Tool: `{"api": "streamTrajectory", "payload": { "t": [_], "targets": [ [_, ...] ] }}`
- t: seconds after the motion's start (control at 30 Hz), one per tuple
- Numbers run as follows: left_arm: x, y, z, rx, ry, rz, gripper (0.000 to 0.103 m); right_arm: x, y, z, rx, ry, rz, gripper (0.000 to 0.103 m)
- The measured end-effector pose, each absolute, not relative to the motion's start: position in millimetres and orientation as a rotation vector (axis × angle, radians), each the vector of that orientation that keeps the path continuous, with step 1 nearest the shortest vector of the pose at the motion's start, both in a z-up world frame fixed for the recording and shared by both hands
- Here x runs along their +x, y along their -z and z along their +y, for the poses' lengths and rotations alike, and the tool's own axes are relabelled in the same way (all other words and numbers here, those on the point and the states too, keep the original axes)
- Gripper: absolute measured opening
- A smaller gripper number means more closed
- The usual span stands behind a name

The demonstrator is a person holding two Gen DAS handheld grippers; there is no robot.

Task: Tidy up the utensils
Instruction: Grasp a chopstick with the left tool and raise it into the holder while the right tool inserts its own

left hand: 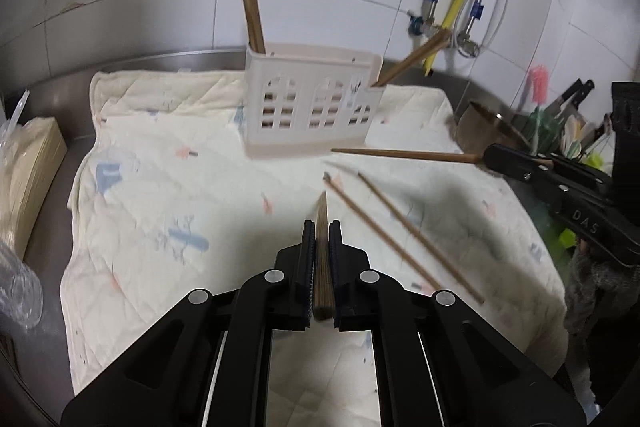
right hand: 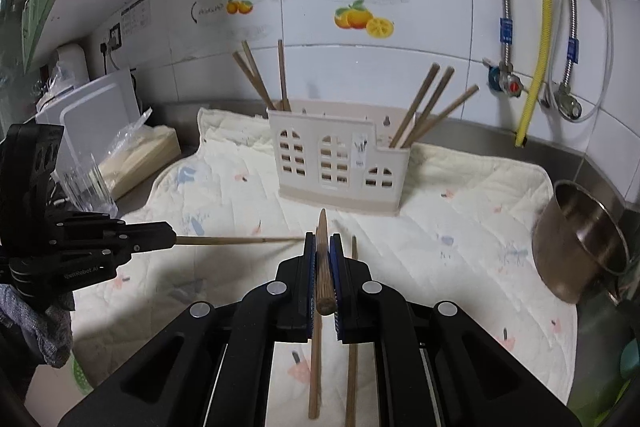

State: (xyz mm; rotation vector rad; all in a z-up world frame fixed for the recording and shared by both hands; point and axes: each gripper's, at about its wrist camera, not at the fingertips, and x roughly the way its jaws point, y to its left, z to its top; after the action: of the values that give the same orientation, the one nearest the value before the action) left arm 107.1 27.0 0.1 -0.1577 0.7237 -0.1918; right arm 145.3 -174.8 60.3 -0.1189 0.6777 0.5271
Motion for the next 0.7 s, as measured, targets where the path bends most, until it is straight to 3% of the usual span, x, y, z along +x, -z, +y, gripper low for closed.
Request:
{"api": "streamTrajectory", "payload": {
  "t": [0.7],
  "targets": [
    [168.5, -140.7, 24.2, -0.058, 0.247, 0.508, 0.006, 219.5, -166.6, -183.8, -0.148, -0.529, 0.619, 0.007]
  ]
}}
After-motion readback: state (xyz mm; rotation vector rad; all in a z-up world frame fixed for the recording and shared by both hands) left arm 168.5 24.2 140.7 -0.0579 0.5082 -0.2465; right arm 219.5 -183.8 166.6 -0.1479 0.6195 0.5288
